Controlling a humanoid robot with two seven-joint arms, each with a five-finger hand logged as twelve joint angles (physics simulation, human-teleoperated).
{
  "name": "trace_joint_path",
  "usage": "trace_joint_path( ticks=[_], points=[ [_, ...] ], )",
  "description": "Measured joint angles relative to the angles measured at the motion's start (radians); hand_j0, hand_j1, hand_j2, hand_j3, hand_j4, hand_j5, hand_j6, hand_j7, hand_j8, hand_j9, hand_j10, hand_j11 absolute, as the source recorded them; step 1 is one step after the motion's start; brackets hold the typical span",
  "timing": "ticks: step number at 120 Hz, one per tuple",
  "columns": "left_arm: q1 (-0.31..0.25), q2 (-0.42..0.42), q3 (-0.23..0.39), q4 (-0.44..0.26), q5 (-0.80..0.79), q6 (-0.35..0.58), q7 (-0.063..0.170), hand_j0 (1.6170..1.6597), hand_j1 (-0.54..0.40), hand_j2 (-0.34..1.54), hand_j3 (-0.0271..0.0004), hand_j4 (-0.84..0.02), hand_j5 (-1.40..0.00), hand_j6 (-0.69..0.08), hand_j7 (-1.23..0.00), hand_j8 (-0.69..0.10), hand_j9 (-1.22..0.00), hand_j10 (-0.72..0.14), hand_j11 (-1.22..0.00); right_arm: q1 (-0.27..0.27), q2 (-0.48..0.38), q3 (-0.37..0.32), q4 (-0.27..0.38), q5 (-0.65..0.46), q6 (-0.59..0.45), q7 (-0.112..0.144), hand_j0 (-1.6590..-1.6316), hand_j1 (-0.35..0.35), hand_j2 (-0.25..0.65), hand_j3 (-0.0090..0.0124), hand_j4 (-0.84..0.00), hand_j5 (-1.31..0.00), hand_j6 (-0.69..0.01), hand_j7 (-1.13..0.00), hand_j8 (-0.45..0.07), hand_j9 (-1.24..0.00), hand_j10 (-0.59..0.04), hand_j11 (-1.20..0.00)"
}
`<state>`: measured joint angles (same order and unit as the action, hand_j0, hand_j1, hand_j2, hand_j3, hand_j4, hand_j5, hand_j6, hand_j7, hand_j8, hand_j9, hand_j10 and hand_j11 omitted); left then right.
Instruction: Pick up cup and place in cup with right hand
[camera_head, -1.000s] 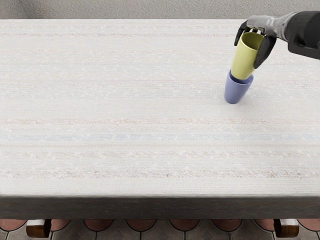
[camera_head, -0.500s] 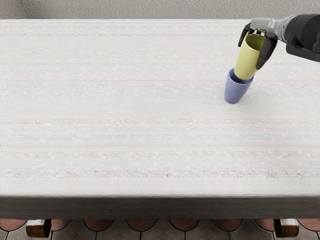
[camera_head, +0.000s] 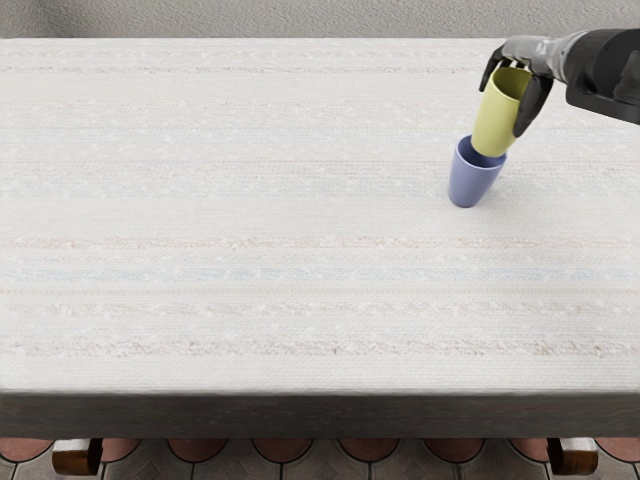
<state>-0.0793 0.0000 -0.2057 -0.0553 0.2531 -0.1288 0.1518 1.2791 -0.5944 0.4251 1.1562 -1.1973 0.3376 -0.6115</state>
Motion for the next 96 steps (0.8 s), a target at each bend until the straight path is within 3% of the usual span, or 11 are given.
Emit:
trace_joint_path(
  ticks=[71,74,76,79,82,96],
  points=[
    [0.001,0.0,0.0,0.0,0.0,0.0,0.0,1.6581,0.328,0.0,-0.0001,-0.018,-0.02,-0.019,-0.02,-0.019,-0.02,-0.018,-0.02,-0.003,0.037,-0.016,-0.046,-0.011,-0.011,0.0,-1.647,0.126,0.098,-0.0006,-0.373,-0.94,-0.192,-0.88,-0.143,-0.91,-0.309,-0.92],
    [0.001,0.0,0.0,0.0,0.0,0.0,0.0,1.6581,0.328,0.0,-0.0001,-0.018,-0.02,-0.019,-0.02,-0.019,-0.02,-0.018,-0.02,-0.003,0.038,-0.016,-0.046,-0.011,-0.011,0.0,-1.6469,0.124,0.095,-0.0005,-0.376,-0.94,-0.193,-0.88,-0.146,-0.91,-0.31,-0.92],
    [0.0,0.0,0.0,0.0,0.0,0.0,0.0,1.6581,0.328,0.0,-0.0001,-0.018,-0.02,-0.019,-0.02,-0.018,-0.02,-0.018,-0.02,-0.003,0.038,-0.016,-0.047,-0.011,-0.01,0.0,-1.6471,0.126,0.091,0.0009,-0.373,-0.94,-0.187,-0.88,-0.146,-0.91,-0.308,-0.92],
    [0.0,0.0,0.0,0.0,0.0,0.0,0.0,1.6581,0.328,0.0,-0.0001,-0.018,-0.02,-0.019,-0.02,-0.018,-0.02,-0.018,-0.02,-0.003,0.039,-0.016,-0.047,-0.011,-0.01,0.0,-1.6477,0.136,0.114,0.0006,-0.374,-0.93,-0.188,-0.87,-0.142,-0.9,-0.31,-0.91],
    [0.0,0.0,0.0,0.0,0.0,0.0,0.0,1.6581,0.328,0.0,0.0,-0.018,-0.02,-0.019,-0.02,-0.018,-0.02,-0.018,-0.02,-0.003,0.042,-0.016,-0.047,-0.009,-0.01,0.0,-1.6485,0.122,0.109,0.0008,-0.364,-0.88,-0.187,-0.82,-0.141,-0.85,-0.312,-0.86],
    [0.001,0.0,0.0,0.0,0.0,0.0,0.0,1.6581,0.328,0.0,0.0,-0.018,-0.02,-0.018,-0.02,-0.018,-0.02,-0.018,-0.02,-0.002,0.06,-0.011,-0.052,0.006,-0.013,0.0,-1.6527,-0.081,0.062,0.0,-0.208,-0.5,-0.109,-0.46,-0.083,-0.48,-0.179,-0.49]
  ],
)
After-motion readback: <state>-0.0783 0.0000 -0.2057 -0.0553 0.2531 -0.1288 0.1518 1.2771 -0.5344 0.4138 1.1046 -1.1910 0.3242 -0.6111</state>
